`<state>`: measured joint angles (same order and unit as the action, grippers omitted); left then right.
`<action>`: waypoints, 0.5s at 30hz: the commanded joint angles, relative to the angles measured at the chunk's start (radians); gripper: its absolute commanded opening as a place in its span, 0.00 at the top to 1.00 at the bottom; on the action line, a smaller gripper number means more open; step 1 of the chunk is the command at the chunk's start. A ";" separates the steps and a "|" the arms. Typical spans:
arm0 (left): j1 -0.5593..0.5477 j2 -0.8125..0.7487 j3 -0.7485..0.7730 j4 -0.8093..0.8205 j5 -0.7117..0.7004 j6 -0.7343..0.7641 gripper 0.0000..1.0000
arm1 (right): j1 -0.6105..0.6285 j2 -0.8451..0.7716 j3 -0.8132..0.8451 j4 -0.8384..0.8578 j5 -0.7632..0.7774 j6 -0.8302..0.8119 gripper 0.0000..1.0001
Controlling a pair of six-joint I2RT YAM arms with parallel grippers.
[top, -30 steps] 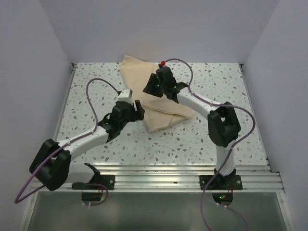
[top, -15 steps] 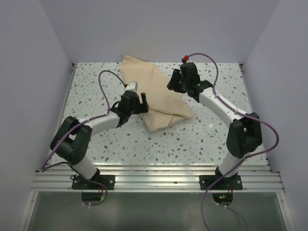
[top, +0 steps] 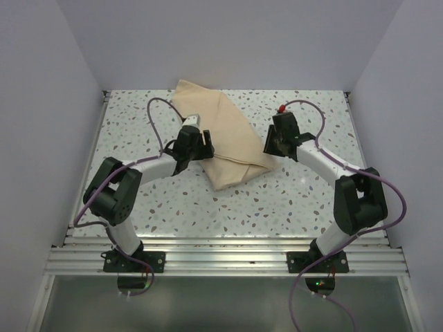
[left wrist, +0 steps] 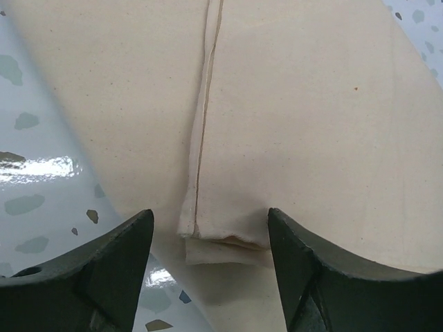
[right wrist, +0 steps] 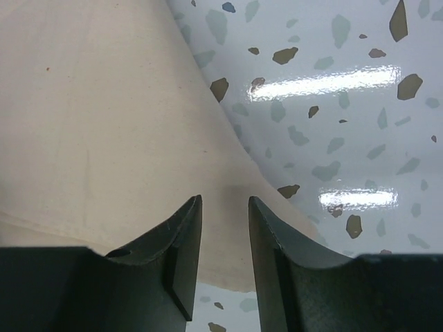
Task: Prepare the surgical pack
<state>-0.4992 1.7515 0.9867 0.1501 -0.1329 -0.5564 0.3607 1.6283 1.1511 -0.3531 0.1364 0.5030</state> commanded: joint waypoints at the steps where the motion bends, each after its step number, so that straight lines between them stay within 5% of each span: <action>1: 0.013 0.016 0.035 0.019 0.006 0.004 0.29 | -0.009 -0.035 -0.001 0.040 0.045 -0.020 0.62; 4: 0.017 0.032 0.046 0.009 -0.005 0.009 0.37 | -0.017 -0.002 0.028 0.036 0.046 -0.043 0.60; 9: 0.037 0.034 0.044 0.008 -0.013 0.018 0.66 | -0.019 0.079 0.061 0.019 -0.021 -0.099 0.64; 15: 0.056 0.031 0.041 0.014 -0.005 0.030 0.84 | 0.006 0.074 -0.028 0.086 -0.078 -0.084 0.66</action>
<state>-0.4675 1.7775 1.0008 0.1543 -0.1204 -0.5560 0.3489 1.7214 1.1522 -0.3141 0.0963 0.4305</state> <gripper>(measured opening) 0.197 0.350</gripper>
